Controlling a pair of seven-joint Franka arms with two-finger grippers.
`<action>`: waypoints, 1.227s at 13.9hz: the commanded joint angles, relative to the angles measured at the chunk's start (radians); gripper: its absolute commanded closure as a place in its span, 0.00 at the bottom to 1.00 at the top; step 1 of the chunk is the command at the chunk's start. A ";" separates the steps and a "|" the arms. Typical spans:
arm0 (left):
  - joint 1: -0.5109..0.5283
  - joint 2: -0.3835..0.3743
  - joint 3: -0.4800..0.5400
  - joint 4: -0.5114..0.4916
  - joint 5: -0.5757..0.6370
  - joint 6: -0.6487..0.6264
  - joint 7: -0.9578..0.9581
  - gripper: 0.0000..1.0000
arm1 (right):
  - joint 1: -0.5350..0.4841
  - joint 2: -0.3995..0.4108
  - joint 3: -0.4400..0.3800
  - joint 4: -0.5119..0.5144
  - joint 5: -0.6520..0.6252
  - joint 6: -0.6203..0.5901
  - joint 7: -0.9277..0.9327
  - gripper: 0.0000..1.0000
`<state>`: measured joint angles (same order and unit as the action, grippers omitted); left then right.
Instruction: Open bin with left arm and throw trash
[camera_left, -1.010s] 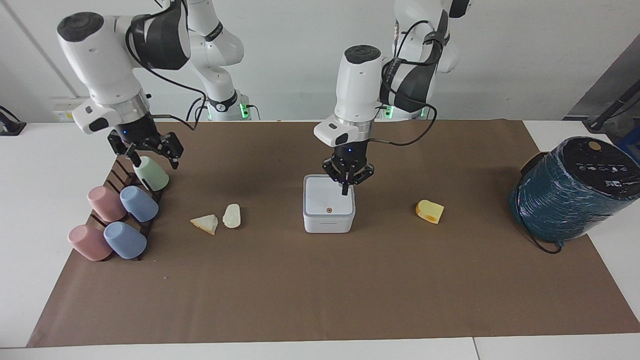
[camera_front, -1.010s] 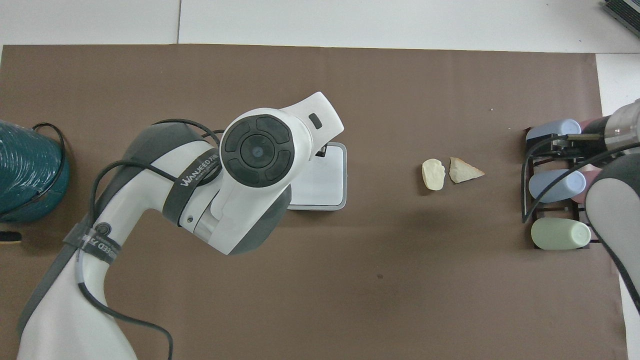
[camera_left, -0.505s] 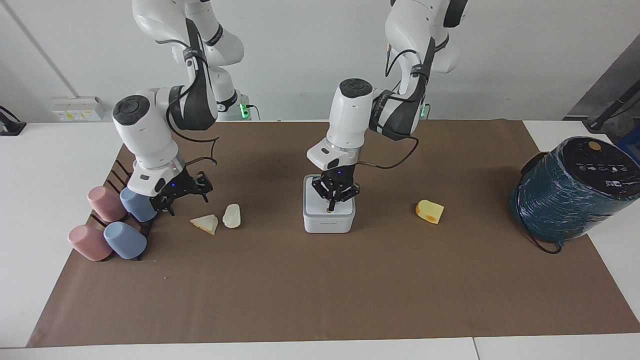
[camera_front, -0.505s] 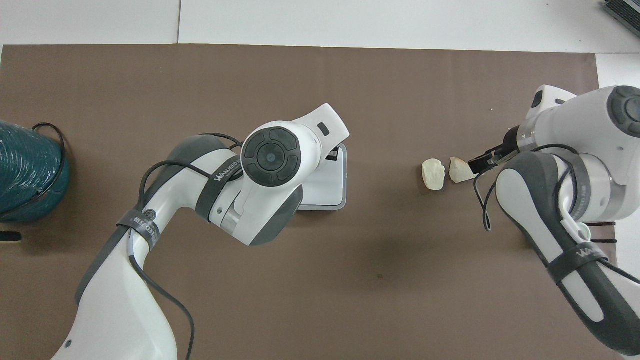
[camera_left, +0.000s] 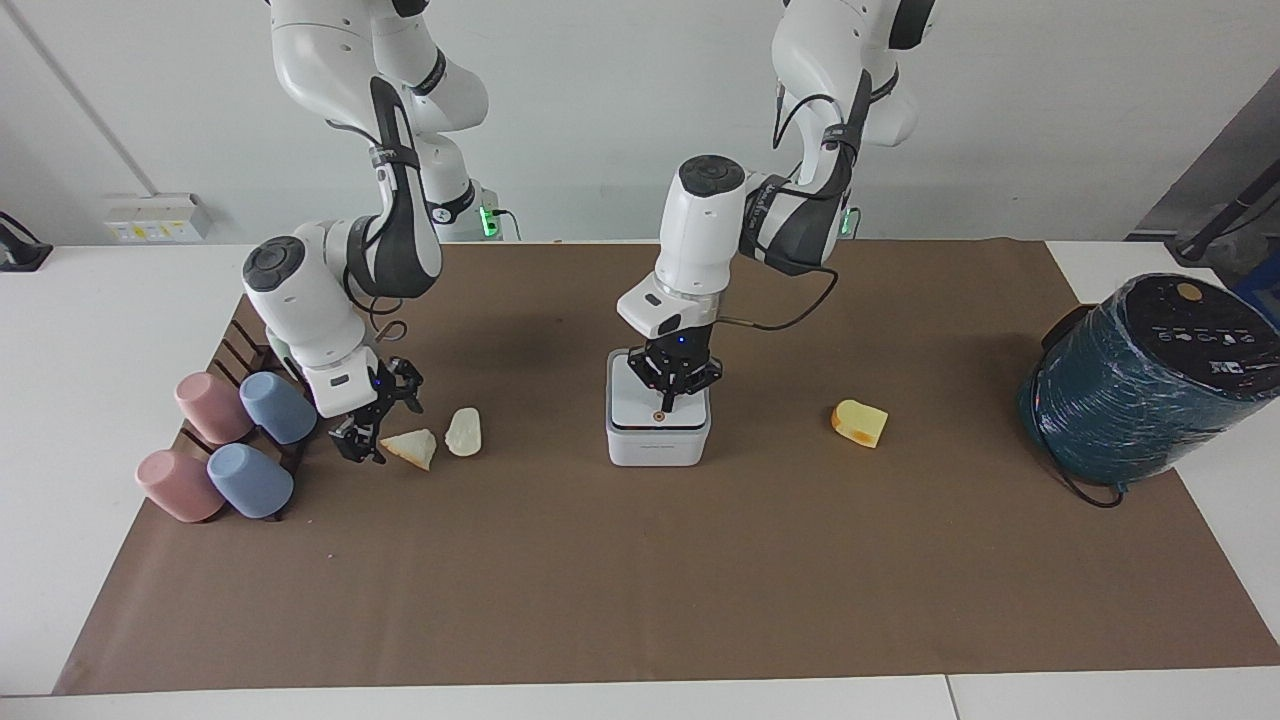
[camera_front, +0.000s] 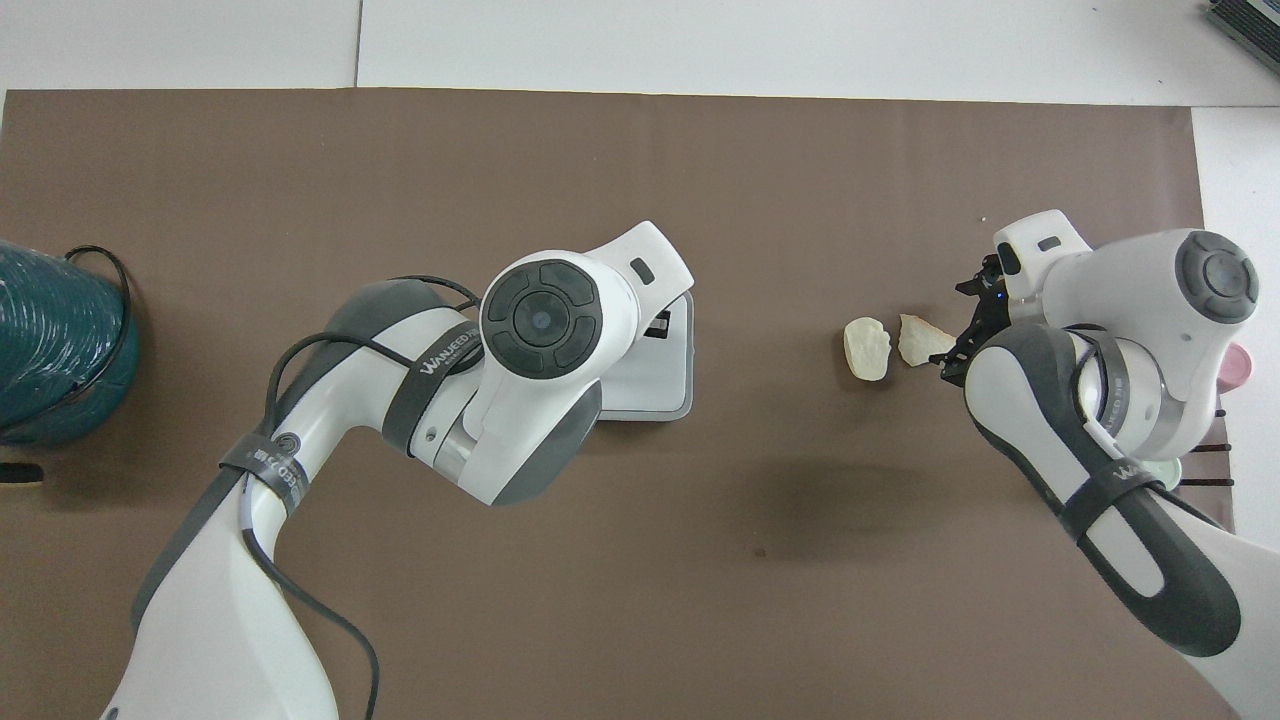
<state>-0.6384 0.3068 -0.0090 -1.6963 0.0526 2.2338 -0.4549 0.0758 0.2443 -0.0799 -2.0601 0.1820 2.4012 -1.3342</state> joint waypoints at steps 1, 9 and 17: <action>-0.004 -0.098 0.017 -0.023 -0.016 -0.149 -0.005 1.00 | -0.033 0.035 0.006 -0.021 0.028 0.052 -0.146 0.00; 0.115 -0.183 0.026 -0.078 -0.016 -0.360 0.041 1.00 | -0.015 0.049 0.006 -0.035 0.030 0.076 -0.158 0.00; 0.276 -0.258 0.027 -0.339 -0.016 -0.025 0.261 0.37 | 0.005 0.052 0.006 -0.052 0.028 0.147 -0.145 0.81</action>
<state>-0.4010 0.1017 0.0240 -1.9699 0.0524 2.1723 -0.2599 0.0797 0.3028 -0.0755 -2.0958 0.1825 2.5257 -1.4597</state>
